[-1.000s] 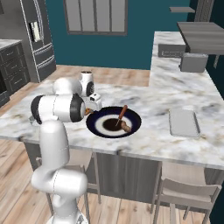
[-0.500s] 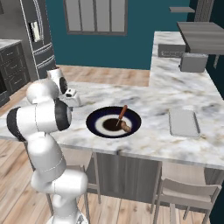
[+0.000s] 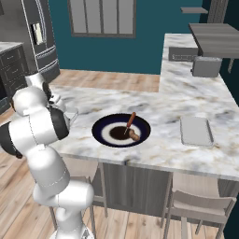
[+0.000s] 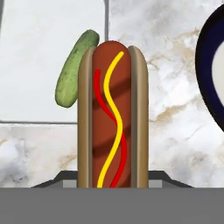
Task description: Place one cooked food and one vegetable from the large plate to each tupperware container.
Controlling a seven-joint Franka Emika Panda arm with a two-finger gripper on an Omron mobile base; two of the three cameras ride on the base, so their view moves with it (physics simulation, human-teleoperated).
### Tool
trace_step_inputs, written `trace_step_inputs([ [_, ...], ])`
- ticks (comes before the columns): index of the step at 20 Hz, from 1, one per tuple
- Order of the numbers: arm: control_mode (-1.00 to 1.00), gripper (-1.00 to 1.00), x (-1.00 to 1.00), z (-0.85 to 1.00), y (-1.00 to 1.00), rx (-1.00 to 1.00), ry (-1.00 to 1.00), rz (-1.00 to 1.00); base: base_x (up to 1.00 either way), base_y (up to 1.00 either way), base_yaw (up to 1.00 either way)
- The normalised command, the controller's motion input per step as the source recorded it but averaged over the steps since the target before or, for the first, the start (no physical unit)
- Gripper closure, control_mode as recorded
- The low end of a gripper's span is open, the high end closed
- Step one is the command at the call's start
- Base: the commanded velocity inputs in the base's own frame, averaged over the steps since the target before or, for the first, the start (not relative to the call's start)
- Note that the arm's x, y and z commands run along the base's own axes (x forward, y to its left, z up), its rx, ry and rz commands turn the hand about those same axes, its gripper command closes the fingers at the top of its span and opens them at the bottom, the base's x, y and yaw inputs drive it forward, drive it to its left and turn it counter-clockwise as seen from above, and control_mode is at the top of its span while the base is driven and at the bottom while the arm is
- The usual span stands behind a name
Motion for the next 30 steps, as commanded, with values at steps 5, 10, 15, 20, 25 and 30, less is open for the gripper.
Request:
trace_step_inputs([
  [5,-1.0,1.0,0.17,-0.02,0.34,-0.04,0.0,-0.19,0.0,0.0,0.0],
  [10,-1.0,1.0,0.43,-0.05,0.15,-0.12,0.0,-0.18,0.0,0.0,0.0],
  [15,-1.0,1.0,0.33,-0.09,0.28,-0.04,0.02,-0.06,0.0,0.0,0.0],
  [20,-1.0,1.0,0.1,-0.16,0.21,-0.01,0.02,-0.01,0.0,0.0,0.0],
  [25,-1.0,1.0,0.21,-0.31,0.12,-0.07,0.14,-0.02,0.0,0.0,0.0],
  [30,-1.0,1.0,0.15,-0.16,0.12,-0.05,0.1,-0.01,0.0,0.0,0.0],
])
